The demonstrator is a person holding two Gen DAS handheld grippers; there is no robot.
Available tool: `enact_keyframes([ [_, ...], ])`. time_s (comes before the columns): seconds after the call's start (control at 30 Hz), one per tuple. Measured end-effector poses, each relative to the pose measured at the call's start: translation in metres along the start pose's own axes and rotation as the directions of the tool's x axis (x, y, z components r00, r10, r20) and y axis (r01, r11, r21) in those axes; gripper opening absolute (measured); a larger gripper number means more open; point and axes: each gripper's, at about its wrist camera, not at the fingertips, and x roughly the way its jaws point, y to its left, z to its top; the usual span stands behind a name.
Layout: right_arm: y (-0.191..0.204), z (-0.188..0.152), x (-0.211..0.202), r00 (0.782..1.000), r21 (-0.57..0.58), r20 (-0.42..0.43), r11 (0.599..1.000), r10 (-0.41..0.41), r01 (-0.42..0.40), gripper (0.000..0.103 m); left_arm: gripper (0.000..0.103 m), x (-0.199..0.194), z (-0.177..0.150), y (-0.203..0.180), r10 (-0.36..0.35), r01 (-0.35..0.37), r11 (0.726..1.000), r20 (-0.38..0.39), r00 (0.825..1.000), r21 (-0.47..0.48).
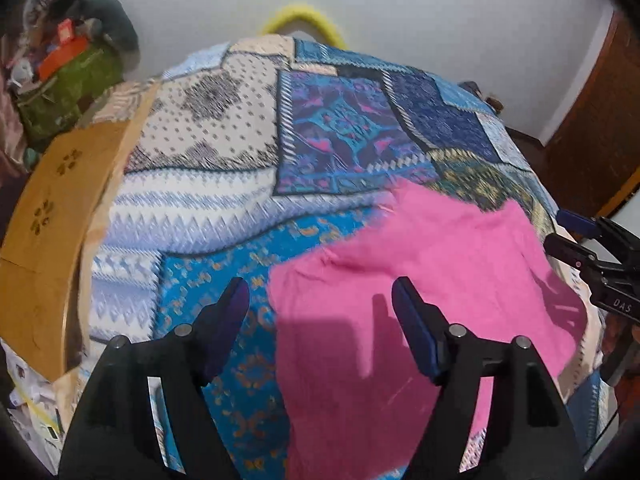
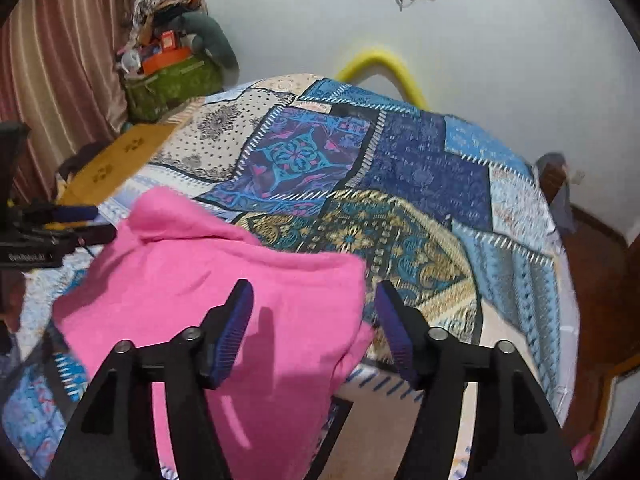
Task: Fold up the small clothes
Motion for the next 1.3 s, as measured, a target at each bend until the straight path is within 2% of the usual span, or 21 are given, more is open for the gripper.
enact_keyframes([
  [0.13, -0.002, -0.015, -0.002, 0.999, 0.044, -0.036, 0.998, 0.038, -0.037, 0.064, 0.073, 0.004, -0.021, -0.008, 0.015, -0.013, 0.999, -0.054, 0.998, 0.042],
  [0.23, -0.007, -0.032, -0.008, 0.994, 0.121, -0.05, 0.989, 0.095, -0.089, 0.064, 0.073, 0.004, -0.037, -0.008, -0.011, 0.014, 0.999, -0.083, 0.996, 0.042],
  [0.3, -0.012, -0.042, -0.009, 0.988, 0.181, -0.062, 0.975, 0.139, -0.125, 0.064, 0.074, 0.004, -0.045, -0.003, -0.032, 0.034, 0.999, -0.1, 0.994, 0.013],
  [0.4, -0.013, -0.054, -0.007, 0.981, 0.231, -0.088, 0.962, 0.173, -0.149, 0.064, 0.082, 0.006, -0.052, 0.009, -0.054, 0.049, 0.997, -0.1, 0.994, -0.057],
  [0.53, -0.009, -0.061, 0.0, 0.977, 0.237, -0.11, 0.959, 0.184, -0.154, 0.064, 0.083, 0.016, -0.051, 0.022, -0.147, 0.125, 0.975, -0.112, 0.983, -0.181],
  [0.73, -0.014, -0.055, 0.02, 0.969, 0.289, -0.098, 0.938, 0.227, -0.191, 0.064, 0.082, 0.028, -0.037, 0.019, -0.256, 0.23, 0.945, -0.086, 0.963, -0.233],
  [0.8, -0.013, -0.052, 0.023, 0.97, 0.291, -0.086, 0.937, 0.227, -0.194, 0.06, 0.078, 0.033, -0.032, 0.019, -0.271, 0.243, 0.936, -0.08, 0.959, -0.254],
  [0.83, -0.012, -0.05, 0.025, 0.97, 0.29, -0.081, 0.937, 0.229, -0.197, 0.056, 0.069, 0.036, -0.03, 0.02, -0.277, 0.249, 0.932, -0.076, 0.958, -0.263],
  [0.87, -0.012, -0.049, 0.027, 0.967, 0.295, -0.077, 0.932, 0.241, -0.209, 0.045, 0.059, 0.037, -0.029, 0.02, -0.284, 0.255, 0.929, -0.072, 0.956, -0.269],
  [0.9, -0.012, -0.049, 0.028, 0.965, 0.301, -0.077, 0.928, 0.251, -0.218, 0.033, 0.054, 0.036, -0.028, 0.022, -0.295, 0.266, 0.923, -0.067, 0.953, -0.277],
  [0.93, -0.012, -0.047, 0.029, 0.962, 0.31, -0.076, 0.923, 0.263, -0.228, 0.028, 0.039, 0.036, -0.027, 0.023, -0.319, 0.29, 0.913, -0.062, 0.946, -0.286],
  [0.97, -0.012, -0.047, 0.028, 0.96, 0.313, -0.074, 0.92, 0.27, -0.235, 0.021, 0.029, 0.035, -0.027, 0.023, -0.345, 0.314, 0.903, -0.06, 0.937, -0.293],
  [1.0, -0.01, -0.045, 0.026, 0.964, 0.3, -0.074, 0.927, 0.256, -0.223, 0.019, 0.028, 0.032, -0.028, 0.023, -0.364, 0.332, 0.895, -0.057, 0.93, -0.298],
  [1.1, 0.005, -0.042, 0.009, 0.979, 0.213, -0.044, 0.959, 0.2, -0.186, 0.015, 0.023, 0.017, -0.03, 0.018, -0.342, 0.319, 0.911, -0.048, 0.938, -0.262],
  [1.17, 0.012, -0.039, -0.01, 0.978, 0.192, -0.017, 0.96, 0.209, -0.202, 0.015, 0.023, -0.003, -0.033, 0.015, -0.318, 0.306, 0.925, -0.02, 0.948, -0.223],
  [1.3, 0.026, -0.036, -0.045, 0.971, 0.159, 0.027, 0.957, 0.24, -0.241, 0.014, 0.022, -0.052, -0.041, 0.012, -0.302, 0.305, 0.937, 0.042, 0.952, -0.169],
])
